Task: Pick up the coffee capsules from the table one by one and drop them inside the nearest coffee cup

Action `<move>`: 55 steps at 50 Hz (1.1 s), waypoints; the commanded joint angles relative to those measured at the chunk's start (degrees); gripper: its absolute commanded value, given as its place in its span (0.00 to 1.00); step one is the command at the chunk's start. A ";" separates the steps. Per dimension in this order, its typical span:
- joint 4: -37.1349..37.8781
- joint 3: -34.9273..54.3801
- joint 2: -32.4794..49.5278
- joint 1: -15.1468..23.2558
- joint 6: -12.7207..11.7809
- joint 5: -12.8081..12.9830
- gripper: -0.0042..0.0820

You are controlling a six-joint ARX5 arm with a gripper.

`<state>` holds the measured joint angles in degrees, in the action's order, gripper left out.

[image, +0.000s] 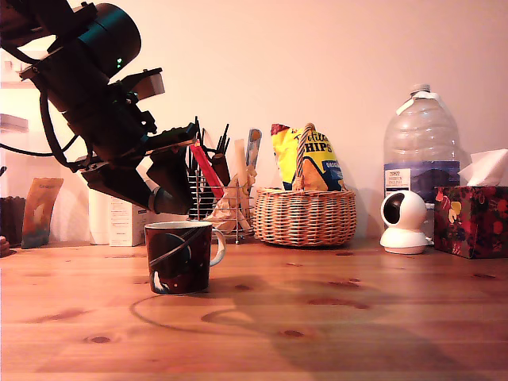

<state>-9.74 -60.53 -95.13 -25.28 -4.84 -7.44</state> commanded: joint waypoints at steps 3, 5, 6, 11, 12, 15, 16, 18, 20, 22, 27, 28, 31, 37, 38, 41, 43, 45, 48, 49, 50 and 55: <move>0.72 -0.68 -0.87 0.17 0.57 0.11 0.89; 0.59 -0.68 -0.87 0.22 0.57 0.11 0.93; 0.61 -0.68 -0.87 0.26 0.85 0.13 0.93; 0.98 -0.68 -0.85 0.28 1.03 -0.04 0.93; 1.07 -0.68 -0.85 0.28 1.03 -0.04 0.93; 1.18 -0.68 -0.85 0.31 1.03 0.00 0.93; 1.18 -0.68 -0.85 0.31 1.05 0.00 0.93; 1.16 -0.68 -0.83 0.31 1.05 0.00 0.93; 1.11 -0.68 -0.74 0.31 1.05 0.04 0.93; 1.05 -0.68 -0.52 0.31 1.11 0.00 0.92; 0.37 -0.68 0.52 0.31 1.73 -0.04 0.82; 0.20 -0.68 0.83 0.31 1.73 -0.04 0.78; -0.85 -0.68 2.16 0.28 3.06 -0.37 0.64; -3.08 -0.68 5.55 0.28 5.57 -0.68 0.23; -3.48 -0.68 6.23 0.28 5.57 -0.68 0.16; -5.05 -0.68 8.13 0.31 6.03 -0.66 0.02; -6.21 -0.68 9.27 0.37 6.03 -0.52 0.03; -7.61 -0.68 10.51 0.61 5.99 -0.39 0.02; -9.90 -0.68 12.00 1.05 5.97 -0.42 0.02; -10.64 -0.66 12.41 1.27 5.97 -0.42 0.02; -11.50 -0.66 12.85 1.49 5.97 -0.46 0.02; -14.58 -0.31 15.19 2.75 6.01 -0.66 0.02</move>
<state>-23.51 -61.45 -80.07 -23.42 0.64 -7.88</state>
